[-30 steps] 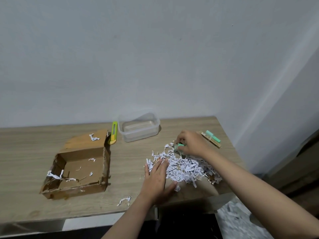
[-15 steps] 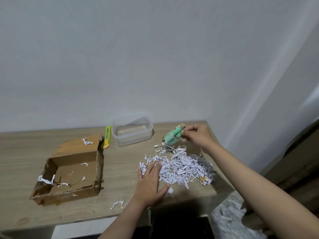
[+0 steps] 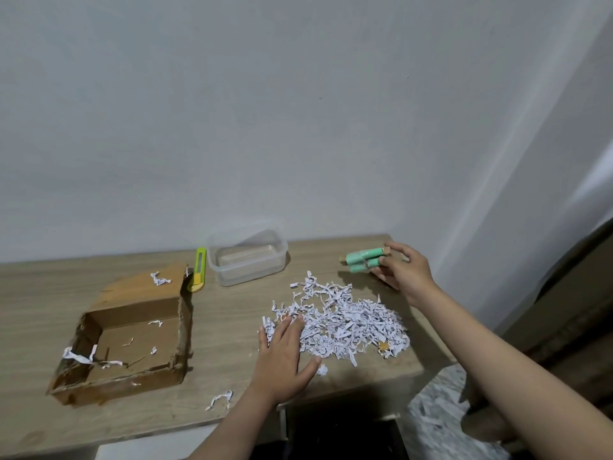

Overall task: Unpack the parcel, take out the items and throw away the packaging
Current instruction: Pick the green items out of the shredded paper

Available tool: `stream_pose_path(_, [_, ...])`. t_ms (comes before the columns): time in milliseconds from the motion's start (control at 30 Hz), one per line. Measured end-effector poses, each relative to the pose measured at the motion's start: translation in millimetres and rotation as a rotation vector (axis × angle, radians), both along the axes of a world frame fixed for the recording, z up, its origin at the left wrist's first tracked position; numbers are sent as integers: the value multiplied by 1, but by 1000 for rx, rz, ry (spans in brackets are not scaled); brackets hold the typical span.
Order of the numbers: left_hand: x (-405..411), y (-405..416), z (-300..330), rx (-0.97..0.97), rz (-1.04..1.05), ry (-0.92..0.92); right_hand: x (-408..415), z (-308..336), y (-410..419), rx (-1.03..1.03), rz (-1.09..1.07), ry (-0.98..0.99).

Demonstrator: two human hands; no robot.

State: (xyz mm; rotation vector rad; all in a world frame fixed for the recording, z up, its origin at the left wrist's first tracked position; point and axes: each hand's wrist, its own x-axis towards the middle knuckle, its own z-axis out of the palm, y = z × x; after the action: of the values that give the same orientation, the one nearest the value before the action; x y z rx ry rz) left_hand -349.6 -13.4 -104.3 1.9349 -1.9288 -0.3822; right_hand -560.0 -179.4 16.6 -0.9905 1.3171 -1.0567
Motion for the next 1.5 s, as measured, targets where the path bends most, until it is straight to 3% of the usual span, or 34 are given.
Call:
stream_pose_path(467, [0,-2,-1,17,1,-20,-41,-43,-22,54,-420,-29])
stream_pose_path(567, [0,-3,-1,18,1,-38,-40,-48,-33,22,-392,137])
stream_pose_path(933, [0,-5,-1,33,11,-23,-48,-85,-74,56,-228,373])
stream_pose_path(1133, [0,-5,-2,31,19,-8,-51,-94,-72,-3,-78,583])
stream_pose_path(1500, [-1,-5,-2,18,19,-3,-57,-105,-45,-141,-29,860])
